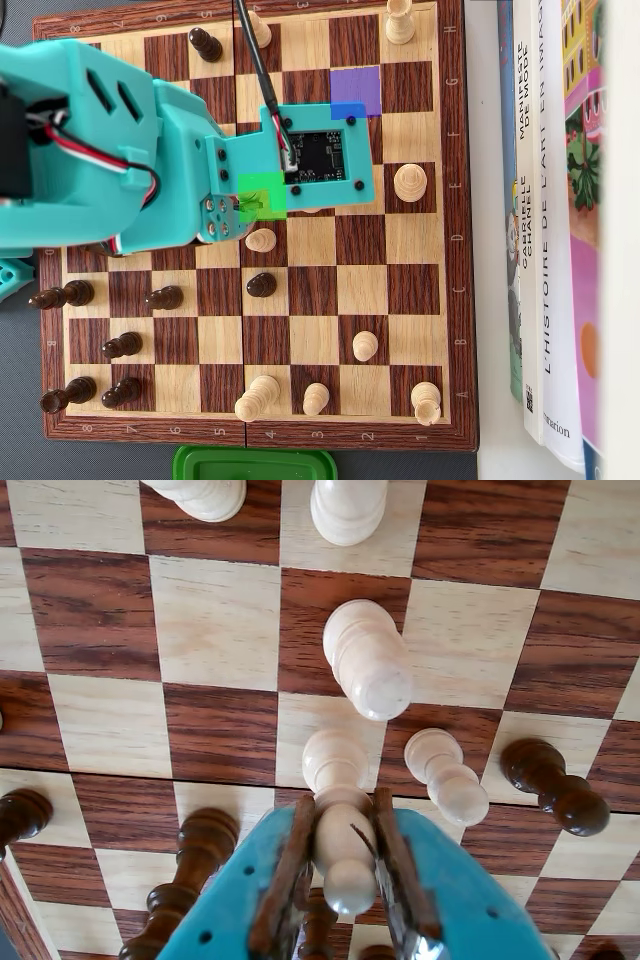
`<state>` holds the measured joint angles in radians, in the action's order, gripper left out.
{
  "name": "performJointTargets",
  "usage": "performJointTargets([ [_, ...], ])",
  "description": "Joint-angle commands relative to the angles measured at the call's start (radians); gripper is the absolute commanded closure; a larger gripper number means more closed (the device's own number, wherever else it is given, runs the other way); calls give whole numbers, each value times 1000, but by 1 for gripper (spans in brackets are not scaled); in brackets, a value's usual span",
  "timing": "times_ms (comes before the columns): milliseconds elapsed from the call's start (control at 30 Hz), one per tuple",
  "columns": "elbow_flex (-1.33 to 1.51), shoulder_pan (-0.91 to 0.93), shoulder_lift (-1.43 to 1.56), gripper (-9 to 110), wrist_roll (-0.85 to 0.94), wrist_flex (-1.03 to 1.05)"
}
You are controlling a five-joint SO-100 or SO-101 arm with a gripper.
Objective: Play chess
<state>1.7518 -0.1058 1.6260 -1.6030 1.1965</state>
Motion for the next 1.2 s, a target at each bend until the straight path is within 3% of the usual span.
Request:
performJointTargets([
  [0, -3, 2, 37, 96, 6, -11],
  [1167, -8, -3, -21, 96, 8, -11],
])
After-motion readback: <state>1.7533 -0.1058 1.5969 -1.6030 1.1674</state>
